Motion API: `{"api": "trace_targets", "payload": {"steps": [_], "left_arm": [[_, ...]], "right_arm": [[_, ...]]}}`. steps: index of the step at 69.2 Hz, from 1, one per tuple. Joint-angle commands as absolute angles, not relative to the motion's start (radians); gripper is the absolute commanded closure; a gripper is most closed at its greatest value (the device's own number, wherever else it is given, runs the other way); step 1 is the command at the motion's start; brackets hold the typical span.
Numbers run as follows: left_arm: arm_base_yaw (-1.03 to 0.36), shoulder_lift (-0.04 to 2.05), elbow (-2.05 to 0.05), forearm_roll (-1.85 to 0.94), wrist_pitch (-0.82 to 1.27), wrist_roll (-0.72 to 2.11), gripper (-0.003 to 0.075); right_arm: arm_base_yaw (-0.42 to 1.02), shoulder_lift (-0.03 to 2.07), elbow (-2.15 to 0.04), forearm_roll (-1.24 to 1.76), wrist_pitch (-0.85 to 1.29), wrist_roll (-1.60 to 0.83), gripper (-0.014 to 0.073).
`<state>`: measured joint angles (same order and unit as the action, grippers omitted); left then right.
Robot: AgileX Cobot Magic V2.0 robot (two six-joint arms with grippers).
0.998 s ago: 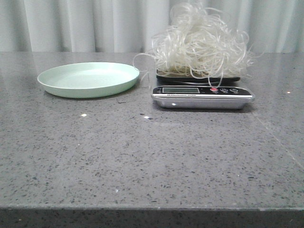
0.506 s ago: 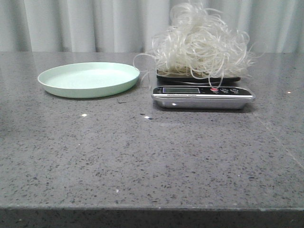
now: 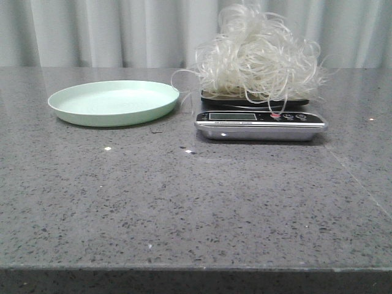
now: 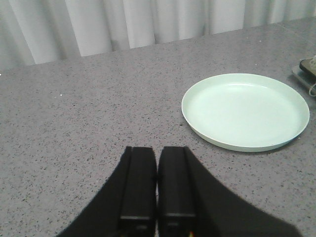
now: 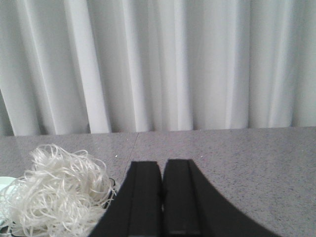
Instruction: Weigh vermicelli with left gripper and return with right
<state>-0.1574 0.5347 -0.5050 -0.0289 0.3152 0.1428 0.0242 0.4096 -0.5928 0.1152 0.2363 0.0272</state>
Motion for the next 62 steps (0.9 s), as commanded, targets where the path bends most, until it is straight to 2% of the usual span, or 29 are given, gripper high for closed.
{"api": "trace_targets", "payload": {"steps": [1,14,30,38,62], "left_arm": [[-0.156,0.535,-0.531,-0.032,0.23,0.131,0.0584],[-0.156,0.535,-0.531,-0.032,0.232,0.131,0.0584],[-0.156,0.535,-0.531,-0.032,0.236,0.131,0.0584],[-0.156,0.535,-0.531,-0.032,0.236,0.131,0.0584],[-0.156,0.535,-0.531,-0.032,0.236,0.131,0.0584]], "right_arm": [[0.042,0.561,-0.764,0.118,0.258,0.026,0.0387],[0.125,0.839,-1.035,0.118,0.414,0.026,0.0231],[0.244,1.129,-1.268,0.152,0.533,0.026,0.005],[0.286,1.241,-1.345,0.168,0.559,0.026,0.0021],[0.4,1.522,-1.494,0.169,0.605,-0.011,0.0022]]}}
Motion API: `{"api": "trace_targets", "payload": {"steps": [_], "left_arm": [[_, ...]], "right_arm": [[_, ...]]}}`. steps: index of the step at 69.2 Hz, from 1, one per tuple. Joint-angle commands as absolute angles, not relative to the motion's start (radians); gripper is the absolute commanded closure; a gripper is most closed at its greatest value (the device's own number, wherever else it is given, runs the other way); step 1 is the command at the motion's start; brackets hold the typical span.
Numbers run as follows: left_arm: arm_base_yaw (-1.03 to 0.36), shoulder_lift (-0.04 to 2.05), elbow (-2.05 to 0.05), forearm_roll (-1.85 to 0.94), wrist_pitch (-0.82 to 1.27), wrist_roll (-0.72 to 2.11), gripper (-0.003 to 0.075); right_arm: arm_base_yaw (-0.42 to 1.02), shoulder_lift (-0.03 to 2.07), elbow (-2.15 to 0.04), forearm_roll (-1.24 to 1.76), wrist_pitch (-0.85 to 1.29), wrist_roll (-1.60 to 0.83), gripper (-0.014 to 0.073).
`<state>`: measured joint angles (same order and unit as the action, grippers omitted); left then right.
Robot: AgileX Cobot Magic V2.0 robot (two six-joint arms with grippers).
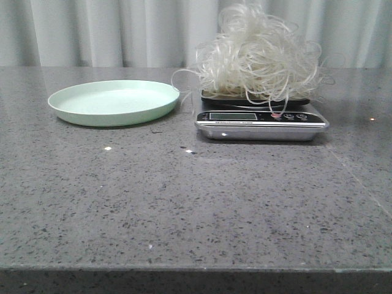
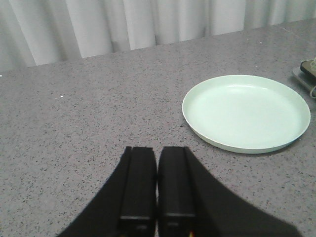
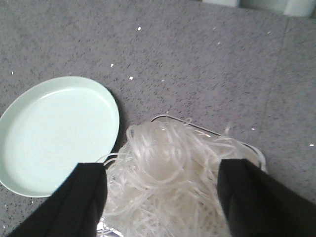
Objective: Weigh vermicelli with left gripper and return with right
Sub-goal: 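Lower the right gripper into the vermicelli on the scale and grasp, then lift the vermicelli with the right gripper and carry it toward the plate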
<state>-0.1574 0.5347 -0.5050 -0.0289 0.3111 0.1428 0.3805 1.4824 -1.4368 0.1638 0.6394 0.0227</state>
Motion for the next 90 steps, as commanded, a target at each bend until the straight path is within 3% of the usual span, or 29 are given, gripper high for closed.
{"api": "trace_targets", "payload": {"steps": [1,44,51,63,90], "left_arm": [[-0.156,0.535,-0.531,-0.032,0.236,0.131,0.0584],[-0.156,0.535,-0.531,-0.032,0.236,0.131,0.0584],[-0.156,0.535,-0.531,-0.032,0.236,0.131,0.0584],[-0.156,0.535,-0.531,-0.032,0.236,0.131,0.0584],[-0.156,0.535,-0.531,-0.032,0.236,0.131,0.0584]], "right_arm": [[0.4,1.522,-1.494,0.169,0.605,-0.011,0.0022],[0.403,1.75,-1.502,0.056,0.796,-0.063,0.0031],[0.403,1.759,-1.502,0.056,0.821,-0.063,0.0113],[0.403,1.752,-1.519,0.056,0.828,-0.063,0.0457],[0.403,1.723,-1.66,0.056,0.926,-0.063,0.0442]]}}
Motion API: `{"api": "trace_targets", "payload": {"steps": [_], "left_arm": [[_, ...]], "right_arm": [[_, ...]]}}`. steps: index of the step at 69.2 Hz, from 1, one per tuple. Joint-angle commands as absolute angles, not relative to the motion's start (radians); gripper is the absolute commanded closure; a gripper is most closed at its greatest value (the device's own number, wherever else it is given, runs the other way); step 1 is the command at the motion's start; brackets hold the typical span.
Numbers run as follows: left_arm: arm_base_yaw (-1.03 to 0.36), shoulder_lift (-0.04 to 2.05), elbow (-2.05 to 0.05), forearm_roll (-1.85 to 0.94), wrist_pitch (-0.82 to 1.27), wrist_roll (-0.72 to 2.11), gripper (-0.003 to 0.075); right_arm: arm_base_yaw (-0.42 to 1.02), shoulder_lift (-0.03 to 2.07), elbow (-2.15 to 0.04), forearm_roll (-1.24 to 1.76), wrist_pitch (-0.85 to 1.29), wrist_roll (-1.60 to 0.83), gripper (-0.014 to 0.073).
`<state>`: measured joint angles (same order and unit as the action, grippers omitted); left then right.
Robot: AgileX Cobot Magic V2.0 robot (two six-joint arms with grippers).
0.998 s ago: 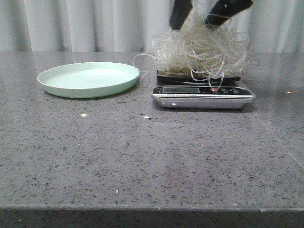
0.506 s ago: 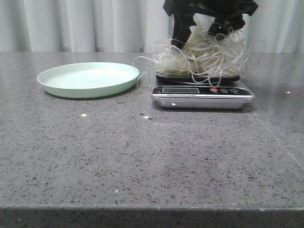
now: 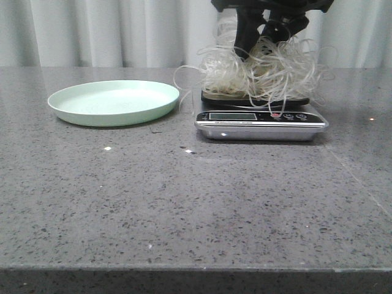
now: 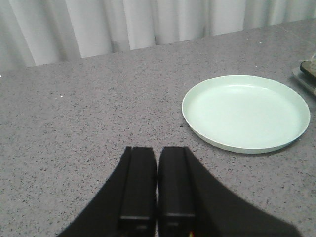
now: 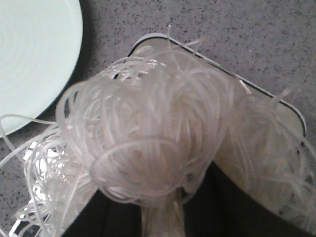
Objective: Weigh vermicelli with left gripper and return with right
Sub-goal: 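Lift the vermicelli with the right gripper and carry it toward the plate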
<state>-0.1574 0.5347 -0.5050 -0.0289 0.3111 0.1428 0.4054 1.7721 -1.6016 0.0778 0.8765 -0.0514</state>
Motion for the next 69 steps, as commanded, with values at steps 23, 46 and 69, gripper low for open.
{"api": "trace_targets", "payload": {"steps": [23,46,69], "left_arm": [[-0.156,0.535,-0.531,-0.032,0.236,0.131,0.0584],[-0.156,0.535,-0.531,-0.032,0.234,0.131,0.0584],[-0.156,0.535,-0.531,-0.036,0.234,0.131,0.0584]], "right_arm": [[0.403,1.666,-1.866,0.058,0.946,-0.063,0.0442],[0.456,1.679,-1.994,0.217,0.805,-0.087,0.0442],[0.628,1.832,-1.994,0.224,0.576,-0.099,0.0442]]}}
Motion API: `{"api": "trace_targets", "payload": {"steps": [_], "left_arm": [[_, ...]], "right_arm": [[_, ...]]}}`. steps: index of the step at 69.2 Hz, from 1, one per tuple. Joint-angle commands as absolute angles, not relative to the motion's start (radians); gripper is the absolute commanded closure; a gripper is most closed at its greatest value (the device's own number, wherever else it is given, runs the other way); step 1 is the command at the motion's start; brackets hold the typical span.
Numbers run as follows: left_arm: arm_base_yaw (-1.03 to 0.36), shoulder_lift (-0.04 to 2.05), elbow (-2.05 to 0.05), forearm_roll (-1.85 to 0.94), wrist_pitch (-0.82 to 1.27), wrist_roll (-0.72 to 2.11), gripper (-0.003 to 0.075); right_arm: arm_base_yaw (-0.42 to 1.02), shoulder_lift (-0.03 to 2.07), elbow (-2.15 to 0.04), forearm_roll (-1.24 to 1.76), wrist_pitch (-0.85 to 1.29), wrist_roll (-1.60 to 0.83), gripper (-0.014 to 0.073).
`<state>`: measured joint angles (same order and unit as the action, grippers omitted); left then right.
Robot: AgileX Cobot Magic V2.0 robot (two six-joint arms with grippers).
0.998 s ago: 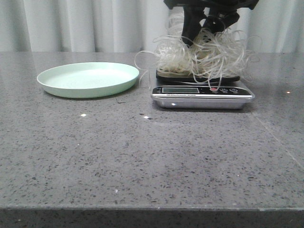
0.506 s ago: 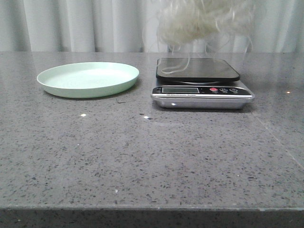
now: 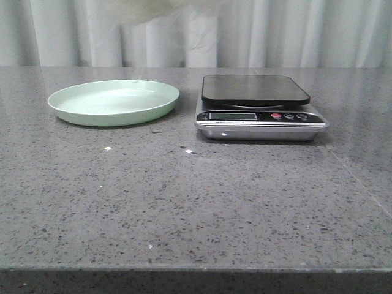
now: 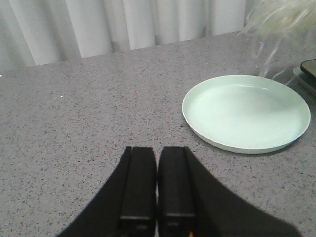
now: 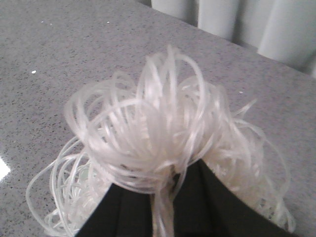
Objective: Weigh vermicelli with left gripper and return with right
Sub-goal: 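Lift the vermicelli with the right gripper and carry it toward the plate, then lower the vermicelli onto the green plate, open the right gripper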
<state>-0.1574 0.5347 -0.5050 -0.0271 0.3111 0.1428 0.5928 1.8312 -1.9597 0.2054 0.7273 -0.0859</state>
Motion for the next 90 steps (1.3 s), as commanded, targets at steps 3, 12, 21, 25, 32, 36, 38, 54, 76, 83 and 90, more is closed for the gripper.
{"api": "trace_targets", "payload": {"steps": [3,12,21,25,32,36,38,54,76,83,90], "left_arm": [[-0.156,0.535,-0.531,-0.036,0.234,0.131,0.0584],[-0.156,0.535,-0.531,-0.036,0.234,0.131,0.0584],[-0.156,0.535,-0.531,-0.036,0.234,0.131,0.0584],[-0.156,0.535,-0.531,-0.036,0.234,0.131,0.0584],[-0.156,0.535,-0.531,-0.039,0.234,0.131,0.0584],[-0.156,0.535,-0.531,-0.044,0.234,0.131,0.0584],[-0.156,0.535,-0.531,-0.044,0.234,0.131,0.0584],[-0.156,0.535,-0.531,-0.044,0.234,0.131,0.0584],[-0.156,0.535,-0.531,-0.044,0.234,0.131,0.0584],[-0.156,0.535,-0.531,-0.044,0.234,0.131,0.0584],[-0.156,0.535,-0.531,-0.044,0.234,0.131,0.0584]], "right_arm": [[0.64,1.856,-1.995,0.224,0.568,-0.099,0.0442],[0.655,1.923,-1.995,0.224,0.568,-0.098,0.0442],[0.655,1.972,-1.995,0.224,0.573,-0.098,0.0442],[0.655,1.99,-1.995,0.224,0.573,-0.098,0.0442],[0.655,2.01,-1.995,0.224,0.584,-0.098,0.0442],[0.655,2.015,-1.995,0.224,0.591,-0.098,0.0442],[0.655,2.015,-1.995,0.224,0.593,-0.098,0.0442],[0.655,2.013,-1.995,0.224,0.594,-0.098,0.0289],[0.651,2.005,-2.105,0.223,0.735,-0.098,0.0067],[0.642,1.987,-2.15,0.222,0.802,-0.098,0.0067],[0.618,1.954,-2.163,0.222,0.832,-0.096,0.0103]]}}
